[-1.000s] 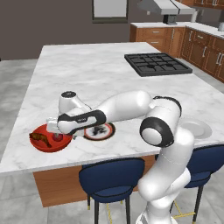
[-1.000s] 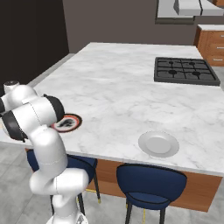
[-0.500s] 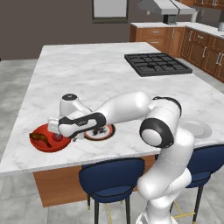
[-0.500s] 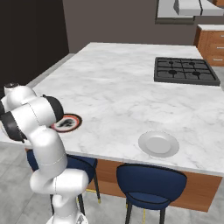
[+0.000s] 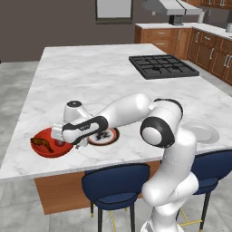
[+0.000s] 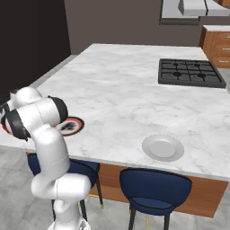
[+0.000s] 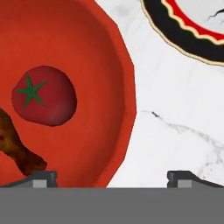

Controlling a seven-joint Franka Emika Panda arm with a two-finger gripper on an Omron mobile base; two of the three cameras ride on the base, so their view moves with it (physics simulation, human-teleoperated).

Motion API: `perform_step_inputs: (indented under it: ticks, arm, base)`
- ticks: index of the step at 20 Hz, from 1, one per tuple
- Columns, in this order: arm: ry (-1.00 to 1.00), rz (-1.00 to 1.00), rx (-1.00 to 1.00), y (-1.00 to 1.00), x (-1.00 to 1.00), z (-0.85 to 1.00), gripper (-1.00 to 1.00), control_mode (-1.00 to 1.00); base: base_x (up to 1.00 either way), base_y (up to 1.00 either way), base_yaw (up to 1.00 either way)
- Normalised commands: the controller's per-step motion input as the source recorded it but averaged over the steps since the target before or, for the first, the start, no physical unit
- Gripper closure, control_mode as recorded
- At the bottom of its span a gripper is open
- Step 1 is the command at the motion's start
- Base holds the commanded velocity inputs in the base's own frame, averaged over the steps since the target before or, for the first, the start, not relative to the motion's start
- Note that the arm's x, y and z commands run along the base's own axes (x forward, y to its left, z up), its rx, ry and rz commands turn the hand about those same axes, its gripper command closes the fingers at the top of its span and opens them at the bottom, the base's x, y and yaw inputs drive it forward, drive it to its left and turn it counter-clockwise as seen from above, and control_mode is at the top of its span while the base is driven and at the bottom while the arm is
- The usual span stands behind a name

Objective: Pick the chicken drumstick and tomato from their plates and place them in the bowl. Then put the bowl in the fridge.

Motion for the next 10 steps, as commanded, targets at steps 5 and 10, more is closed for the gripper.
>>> perform_step_inputs:
  ticks: [5,10]
  arm:
    - [0.0,0.03,0.01,0.13,0.18,-0.18,-1.0,-1.0]
    - [0.0,0.01,0.0,0.21,0.11,-0.16,-1.0,-1.0]
  base:
    - [0.0,0.0,0.0]
    - [0.0,0.0,0.0]
